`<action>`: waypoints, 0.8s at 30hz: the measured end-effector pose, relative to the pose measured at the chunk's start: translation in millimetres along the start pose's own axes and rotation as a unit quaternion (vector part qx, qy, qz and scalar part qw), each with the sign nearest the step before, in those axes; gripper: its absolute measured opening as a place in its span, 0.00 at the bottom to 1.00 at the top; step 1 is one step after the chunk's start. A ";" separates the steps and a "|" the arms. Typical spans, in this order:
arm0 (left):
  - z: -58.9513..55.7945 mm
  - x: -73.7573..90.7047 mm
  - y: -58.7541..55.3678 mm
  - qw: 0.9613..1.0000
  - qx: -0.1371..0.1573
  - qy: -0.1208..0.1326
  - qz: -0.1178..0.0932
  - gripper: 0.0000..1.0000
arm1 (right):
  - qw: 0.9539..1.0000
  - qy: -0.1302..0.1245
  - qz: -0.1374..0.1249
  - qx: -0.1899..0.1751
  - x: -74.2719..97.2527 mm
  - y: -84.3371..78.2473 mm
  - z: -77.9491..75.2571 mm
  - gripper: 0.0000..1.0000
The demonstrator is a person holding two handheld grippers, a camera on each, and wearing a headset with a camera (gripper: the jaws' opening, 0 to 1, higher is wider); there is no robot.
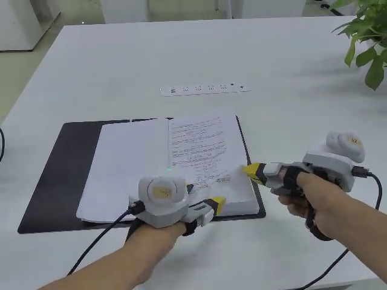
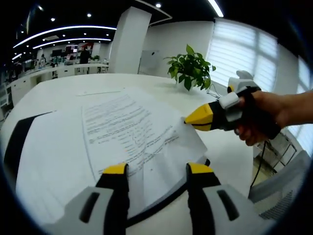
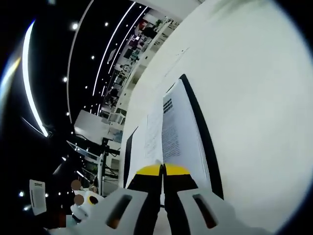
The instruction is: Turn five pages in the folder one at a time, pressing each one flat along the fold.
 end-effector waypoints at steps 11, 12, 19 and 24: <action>24.5 61.3 26.0 0.997 0.028 0.004 -0.068 0.51 | 1.000 0.002 0.015 0.000 -2.4 1.6 57.9 0.00; 27.2 65.2 27.5 0.997 0.035 0.003 -0.074 0.51 | 1.000 0.004 0.017 0.014 -3.6 2.1 66.9 0.00; 51.7 109.0 40.3 0.991 0.063 0.012 -0.120 0.56 | 0.997 0.011 0.021 0.070 -17.7 2.9 120.6 0.00; 76.4 142.2 46.0 0.985 0.078 0.034 -0.148 0.56 | 0.990 -0.004 0.043 0.137 -38.1 -7.6 152.3 0.00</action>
Point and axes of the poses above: the centre of the closed fingertips' face, and the gripper's own axes: x roughly backward along the fingers, z roughly to its left, y roughly out of its top, the point moved 7 cm from there along x, roughly backward along the fingers, and after that the axes turned 9 degrees about x, right-handed, at the moved point
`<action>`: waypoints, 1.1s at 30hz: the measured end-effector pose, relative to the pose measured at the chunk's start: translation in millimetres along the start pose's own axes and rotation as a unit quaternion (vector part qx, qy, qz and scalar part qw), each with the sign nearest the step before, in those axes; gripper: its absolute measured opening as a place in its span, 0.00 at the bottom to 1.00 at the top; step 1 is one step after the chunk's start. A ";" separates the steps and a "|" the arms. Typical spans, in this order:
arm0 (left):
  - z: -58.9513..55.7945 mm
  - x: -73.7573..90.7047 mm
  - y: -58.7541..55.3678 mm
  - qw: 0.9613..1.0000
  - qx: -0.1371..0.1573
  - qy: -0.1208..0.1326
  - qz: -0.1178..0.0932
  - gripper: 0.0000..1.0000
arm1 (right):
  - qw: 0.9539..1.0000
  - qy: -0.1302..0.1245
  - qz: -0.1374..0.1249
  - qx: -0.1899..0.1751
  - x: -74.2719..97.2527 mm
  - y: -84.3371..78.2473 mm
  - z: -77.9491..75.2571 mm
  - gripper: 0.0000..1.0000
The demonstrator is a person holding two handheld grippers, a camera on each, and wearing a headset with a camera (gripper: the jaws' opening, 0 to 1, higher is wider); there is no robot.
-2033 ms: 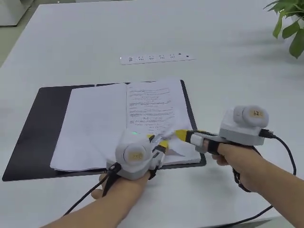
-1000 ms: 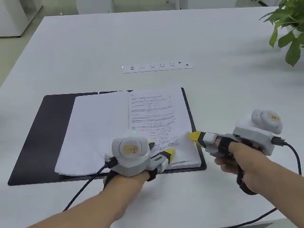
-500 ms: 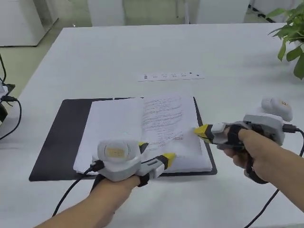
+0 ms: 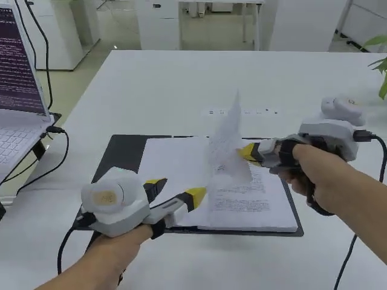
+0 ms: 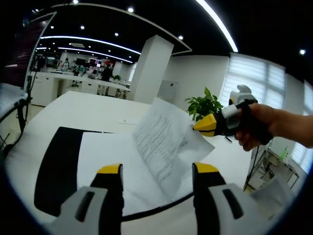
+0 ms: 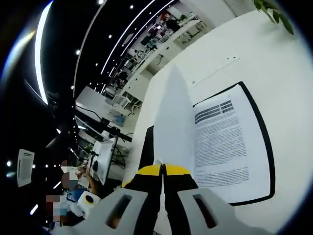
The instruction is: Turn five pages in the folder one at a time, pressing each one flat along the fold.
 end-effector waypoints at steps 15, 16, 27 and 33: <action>56.5 54.5 7.2 0.998 0.016 0.055 -0.011 0.55 | 0.983 -0.024 0.095 0.153 -96.3 -32.6 80.6 0.00; 58.6 56.3 6.6 0.998 0.018 0.057 -0.010 0.55 | 0.982 -0.026 0.101 0.159 -102.0 -34.7 82.4 0.00; 85.8 72.4 1.4 0.996 0.035 0.087 -0.001 0.55 | 0.961 -0.044 0.166 0.215 -166.9 -64.3 89.6 0.00; 98.1 75.0 -3.8 0.994 0.039 0.103 0.007 0.55 | 0.939 -0.063 0.215 0.261 -193.3 -82.3 78.4 0.00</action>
Point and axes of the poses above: the centre of the closed fingertips' face, and the gripper's own axes: x roughly backward along the fingers, z roughly to its left, y roughly out of its top, the point moved 7 cm from there along x, roughly backward along the fingers, and after that the axes turned 9 degrees about x, right-handed, at the moved point
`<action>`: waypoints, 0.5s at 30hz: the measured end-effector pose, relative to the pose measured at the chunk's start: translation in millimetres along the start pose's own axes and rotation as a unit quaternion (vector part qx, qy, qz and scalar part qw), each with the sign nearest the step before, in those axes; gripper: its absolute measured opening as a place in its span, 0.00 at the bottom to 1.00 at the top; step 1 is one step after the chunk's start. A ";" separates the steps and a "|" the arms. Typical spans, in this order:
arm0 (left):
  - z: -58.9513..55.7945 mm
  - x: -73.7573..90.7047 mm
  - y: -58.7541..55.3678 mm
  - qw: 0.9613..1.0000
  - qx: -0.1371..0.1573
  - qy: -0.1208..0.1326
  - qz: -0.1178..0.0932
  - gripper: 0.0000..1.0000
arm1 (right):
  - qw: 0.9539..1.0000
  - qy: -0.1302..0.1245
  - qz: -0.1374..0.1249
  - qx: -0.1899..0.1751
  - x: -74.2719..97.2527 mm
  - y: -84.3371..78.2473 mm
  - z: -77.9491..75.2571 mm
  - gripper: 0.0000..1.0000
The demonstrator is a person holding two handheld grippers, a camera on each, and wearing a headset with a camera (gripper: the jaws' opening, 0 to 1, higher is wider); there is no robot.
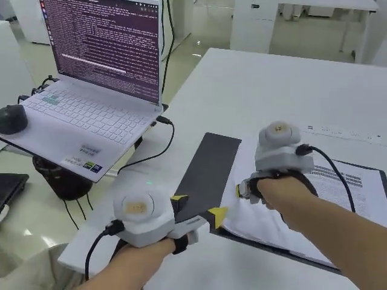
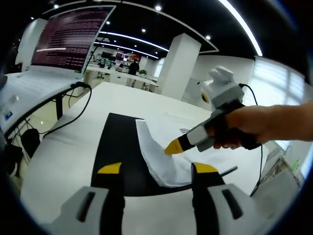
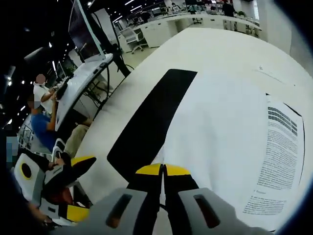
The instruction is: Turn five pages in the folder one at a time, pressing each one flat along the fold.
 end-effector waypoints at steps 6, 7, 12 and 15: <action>-0.7 -3.6 -5.6 1.000 -0.002 0.003 0.011 0.54 | 1.000 0.008 0.008 0.015 -19.8 -8.3 1.2 0.03; -1.1 -4.4 -6.6 1.000 -0.003 0.004 0.014 0.54 | 1.000 0.007 0.007 0.019 -20.4 -9.9 0.9 0.02; -4.3 -10.3 -11.1 1.000 -0.006 0.002 0.025 0.53 | 0.998 0.050 -0.033 -0.020 -18.0 -15.5 6.2 0.04; -11.9 -18.3 -13.7 0.999 -0.016 -0.006 0.033 0.52 | 0.995 0.063 -0.066 -0.037 -9.9 -18.7 1.8 0.02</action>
Point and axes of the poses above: the centre of the closed fingertips' face, and the gripper's own axes: x roughly backward along the fingers, z roughly to its left, y roughly out of its top, the point moved 7 cm from there along x, roughly backward along the fingers, and after that the axes turned 9 degrees about x, right-handed, at the moved point
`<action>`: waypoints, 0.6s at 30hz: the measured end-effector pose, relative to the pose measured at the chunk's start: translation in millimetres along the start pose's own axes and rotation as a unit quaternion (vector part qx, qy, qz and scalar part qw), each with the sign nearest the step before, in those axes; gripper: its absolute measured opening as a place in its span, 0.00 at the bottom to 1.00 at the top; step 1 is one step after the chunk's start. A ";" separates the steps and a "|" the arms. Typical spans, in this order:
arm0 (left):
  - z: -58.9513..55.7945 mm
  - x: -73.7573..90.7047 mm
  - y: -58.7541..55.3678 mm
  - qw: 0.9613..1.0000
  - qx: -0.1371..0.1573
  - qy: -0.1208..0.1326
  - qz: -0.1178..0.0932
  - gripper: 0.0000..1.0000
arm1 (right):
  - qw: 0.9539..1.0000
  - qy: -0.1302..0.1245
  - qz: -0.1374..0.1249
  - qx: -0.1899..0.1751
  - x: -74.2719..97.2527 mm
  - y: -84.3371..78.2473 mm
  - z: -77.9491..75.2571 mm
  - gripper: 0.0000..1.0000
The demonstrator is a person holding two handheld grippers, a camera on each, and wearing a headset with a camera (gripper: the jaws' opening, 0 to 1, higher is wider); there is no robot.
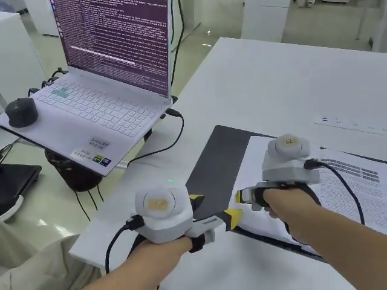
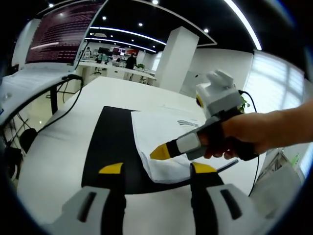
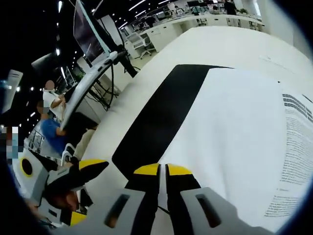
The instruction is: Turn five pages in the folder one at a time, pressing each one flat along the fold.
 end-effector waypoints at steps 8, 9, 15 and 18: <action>-21.0 -32.3 -8.4 0.998 -0.046 -0.021 0.030 0.50 | 0.996 0.005 -0.060 -0.059 32.9 -3.3 -21.6 0.00; -22.4 -35.8 -9.9 0.998 -0.054 -0.021 0.037 0.50 | 0.996 0.002 -0.069 -0.062 39.6 -4.1 -24.9 0.00; -28.9 -61.2 -17.0 0.994 -0.094 -0.008 0.048 0.46 | 0.989 -0.015 -0.110 -0.093 66.6 -8.0 -49.1 0.00; -24.7 -71.6 -20.5 0.993 -0.104 0.017 0.050 0.43 | 0.985 -0.021 -0.131 -0.107 78.0 -11.6 -61.1 0.00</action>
Point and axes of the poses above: the centre of the closed fingertips' face, and the gripper's own axes: x roughly backward along the fingers, z roughly to its left, y roughly out of its top, the point moved 7 cm from there along x, roughly backward along the fingers, and after that the axes turned 9 degrees about x, right-handed, at the moved point
